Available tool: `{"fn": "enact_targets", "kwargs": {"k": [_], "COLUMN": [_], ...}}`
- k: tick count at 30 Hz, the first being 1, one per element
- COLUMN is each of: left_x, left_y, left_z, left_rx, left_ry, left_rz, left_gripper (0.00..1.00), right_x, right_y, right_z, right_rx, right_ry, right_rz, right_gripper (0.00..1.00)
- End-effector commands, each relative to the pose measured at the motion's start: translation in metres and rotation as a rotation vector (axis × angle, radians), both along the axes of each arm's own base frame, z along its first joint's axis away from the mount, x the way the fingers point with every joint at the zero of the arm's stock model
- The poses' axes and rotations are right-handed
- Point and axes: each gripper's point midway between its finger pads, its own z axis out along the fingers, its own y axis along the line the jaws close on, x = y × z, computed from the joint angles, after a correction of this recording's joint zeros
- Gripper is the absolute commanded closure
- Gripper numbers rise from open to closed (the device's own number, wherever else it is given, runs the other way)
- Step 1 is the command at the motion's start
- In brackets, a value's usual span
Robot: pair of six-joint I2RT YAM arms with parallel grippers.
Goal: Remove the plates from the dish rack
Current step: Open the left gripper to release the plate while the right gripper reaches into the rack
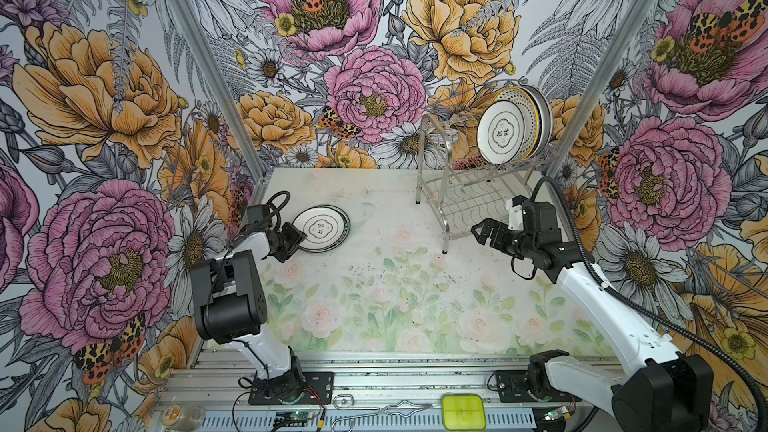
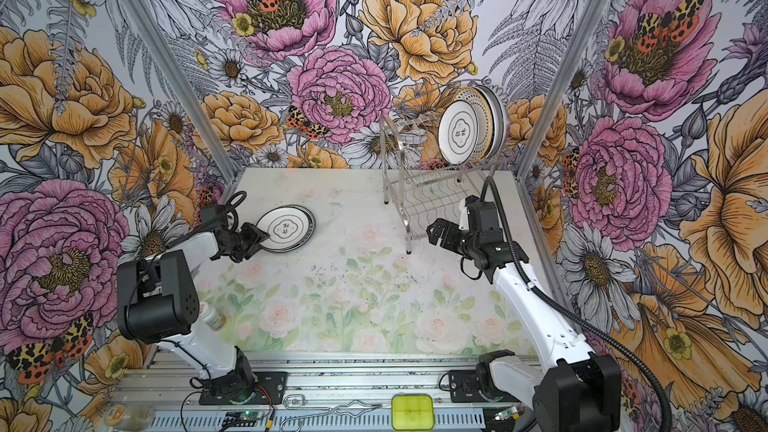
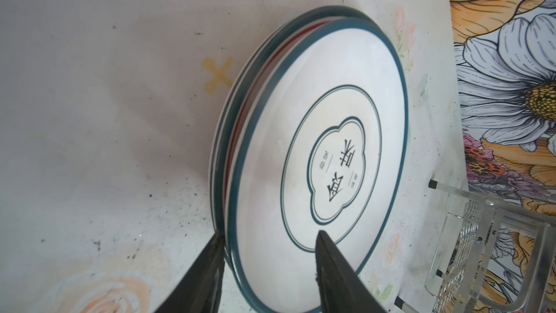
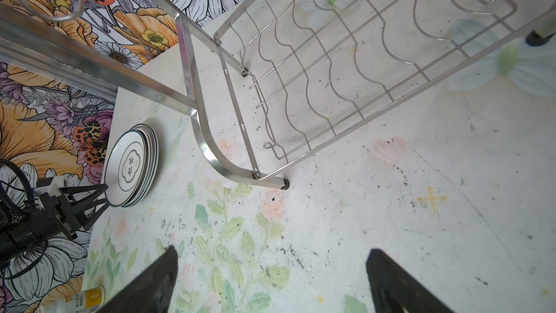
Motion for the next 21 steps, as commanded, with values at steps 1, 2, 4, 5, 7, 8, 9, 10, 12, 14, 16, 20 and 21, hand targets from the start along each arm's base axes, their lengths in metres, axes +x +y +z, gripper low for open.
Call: {"fn": "enact_targets", "kwargs": {"k": [1,2,4,5,7,8,9,10,12,14,16,20,21], "left_x": [0.005,0.006,0.007,0.008,0.010,0.011,0.011,0.011,0.011,0.009,0.007,-0.001,-0.004], "left_y": [0.005,0.005,0.001,-0.001,-0.005,-0.006,-0.008,-0.008,-0.008,-0.008,-0.008,-0.001,0.000], "left_z": [0.006,0.005,0.000,-0.003,-0.007,-0.007,-0.008,-0.009,-0.009,-0.009,-0.008,-0.001,0.002], "left_rx": [0.069,0.072,0.072,0.071,0.074,0.079,0.087,0.099,0.120,0.144,0.164,0.214,0.224], "left_ry": [0.003,0.009,0.024,0.030,0.040,0.042,0.048,0.055,0.073,0.091,0.102,0.130,0.134], "left_rz": [-0.004,-0.009,-0.019,-0.025,-0.035,-0.037,-0.041,-0.042,-0.050,-0.053,-0.057,-0.038,-0.031], "left_gripper": [0.44,0.43,0.42,0.42,0.42,0.42,0.41,0.41,0.41,0.40,0.39,0.38,0.37], "right_x": [0.002,0.001,0.000,0.000,-0.002,-0.002,-0.003,-0.004,-0.004,-0.004,-0.002,0.004,0.007], "right_y": [-0.006,-0.006,-0.006,-0.006,-0.008,-0.009,-0.009,-0.009,-0.010,-0.011,-0.011,-0.015,-0.017], "right_z": [0.019,0.019,0.018,0.019,0.021,0.021,0.022,0.022,0.021,0.021,0.023,0.035,0.040], "right_rx": [-0.018,-0.019,-0.024,-0.027,-0.033,-0.036,-0.038,-0.037,-0.040,-0.042,-0.046,-0.071,-0.082], "right_ry": [-0.050,-0.050,-0.047,-0.050,-0.055,-0.057,-0.058,-0.058,-0.056,-0.057,-0.060,-0.087,-0.099], "right_rz": [-0.009,-0.007,-0.004,-0.004,-0.007,-0.008,-0.007,-0.005,-0.006,-0.008,-0.005,-0.004,-0.002], "right_gripper": [0.01,0.01,0.01,0.01,0.01,0.01,0.01,0.01,0.01,0.01,0.01,0.01,0.01]}}
